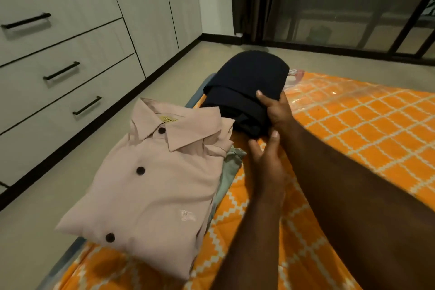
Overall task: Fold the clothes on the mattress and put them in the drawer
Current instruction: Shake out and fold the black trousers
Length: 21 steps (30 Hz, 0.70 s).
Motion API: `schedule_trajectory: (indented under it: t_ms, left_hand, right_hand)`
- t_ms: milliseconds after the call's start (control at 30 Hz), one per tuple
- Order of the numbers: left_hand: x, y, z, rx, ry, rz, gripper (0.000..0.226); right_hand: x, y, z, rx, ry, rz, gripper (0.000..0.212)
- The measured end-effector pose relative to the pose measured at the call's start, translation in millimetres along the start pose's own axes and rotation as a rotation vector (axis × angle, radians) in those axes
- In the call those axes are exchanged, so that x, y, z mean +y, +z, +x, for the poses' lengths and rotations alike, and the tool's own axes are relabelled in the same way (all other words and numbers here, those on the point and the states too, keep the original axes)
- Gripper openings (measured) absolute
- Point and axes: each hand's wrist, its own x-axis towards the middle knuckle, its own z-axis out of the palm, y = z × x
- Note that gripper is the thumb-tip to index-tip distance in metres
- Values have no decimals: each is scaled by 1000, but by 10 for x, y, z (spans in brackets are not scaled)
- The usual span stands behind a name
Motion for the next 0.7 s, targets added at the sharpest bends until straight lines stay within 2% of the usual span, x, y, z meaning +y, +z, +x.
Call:
schedule_trajectory:
  t_ms: [100, 200, 300, 400, 533, 633, 700]
  left_hand:
    - [0, 41, -40, 60, 2, 141, 74]
    - [75, 52, -122, 128, 33, 344, 65]
    - [90, 8, -160, 169, 78, 484, 56]
    - [68, -31, -255, 141, 112, 617, 43]
    - [9, -100, -450, 93, 144, 575, 18]
    - [-22, -104, -633, 21, 196, 621, 20]
    - [-90, -87, -760, -72, 284, 754, 29]
  right_hand:
    - [-96, -6, 17, 20, 41, -87, 66]
    - [-213, -41, -64, 101, 51, -343, 80]
    - [-312, 5, -267, 164, 11, -562, 65]
    - [-503, 40, -492, 185, -14, -726, 63]
    - [-755, -130, -973, 150, -50, -962, 64]
    - [-854, -451, -1474, 110, -50, -1140, 67]
    - [-903, -722, -1864, 88, -24, -1251, 67]
